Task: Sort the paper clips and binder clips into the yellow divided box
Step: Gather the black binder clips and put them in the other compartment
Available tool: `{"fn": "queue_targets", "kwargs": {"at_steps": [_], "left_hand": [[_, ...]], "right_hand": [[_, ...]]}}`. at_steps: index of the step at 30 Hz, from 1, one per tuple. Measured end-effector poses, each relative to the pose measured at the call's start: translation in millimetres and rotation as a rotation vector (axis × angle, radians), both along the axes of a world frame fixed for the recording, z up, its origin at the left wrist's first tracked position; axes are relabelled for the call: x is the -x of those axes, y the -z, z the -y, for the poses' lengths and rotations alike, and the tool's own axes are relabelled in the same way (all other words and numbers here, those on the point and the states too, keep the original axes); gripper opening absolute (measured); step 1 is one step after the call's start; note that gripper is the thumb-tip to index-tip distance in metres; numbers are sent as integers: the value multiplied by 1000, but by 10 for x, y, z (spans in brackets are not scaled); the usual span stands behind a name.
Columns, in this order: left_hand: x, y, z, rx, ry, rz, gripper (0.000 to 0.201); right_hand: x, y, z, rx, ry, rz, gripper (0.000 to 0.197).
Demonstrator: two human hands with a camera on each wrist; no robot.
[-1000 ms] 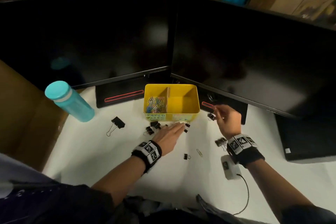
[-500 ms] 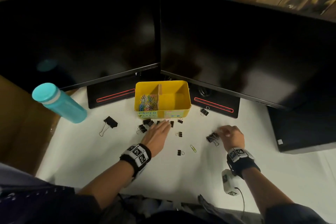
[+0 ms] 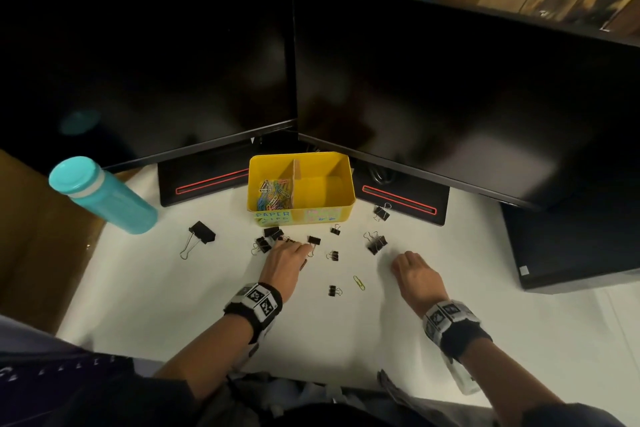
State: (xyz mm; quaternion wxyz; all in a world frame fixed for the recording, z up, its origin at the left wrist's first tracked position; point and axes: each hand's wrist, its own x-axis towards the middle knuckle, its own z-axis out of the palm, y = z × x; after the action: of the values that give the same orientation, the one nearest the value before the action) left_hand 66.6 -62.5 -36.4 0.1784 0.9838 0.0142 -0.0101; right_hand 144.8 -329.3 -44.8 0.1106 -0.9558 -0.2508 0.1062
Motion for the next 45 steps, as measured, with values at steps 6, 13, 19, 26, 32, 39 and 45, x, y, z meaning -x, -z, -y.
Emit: {"fn": "queue_targets", "kwargs": {"at_steps": [6,13,19,26,32,39,45], "left_hand": [[105,50,-120,464,-237,-110,35],[281,78,-197,335,-131,-130,20],[266,21,-160,208,-64,-178,15],[177,-73,-142,276,-209,-202,7],[15,-336,-236,356,-123,-190,6],[-393,-637,-733,361,-354,348,10],[-372,-615,-861,310,-358,305,24]], "right_hand": [[164,43,-310,-213,98,-157,8],[301,21,-471,-282,87,-190,23],[344,115,-523,-260,55,-142,5],[407,198,-423,-278,-90,-82,9],[429,179,-449,-217,-260,-56,20],[481,128,-421,-87,-471,59,40],[126,-302,-1080,-385,-198,64,14]]}}
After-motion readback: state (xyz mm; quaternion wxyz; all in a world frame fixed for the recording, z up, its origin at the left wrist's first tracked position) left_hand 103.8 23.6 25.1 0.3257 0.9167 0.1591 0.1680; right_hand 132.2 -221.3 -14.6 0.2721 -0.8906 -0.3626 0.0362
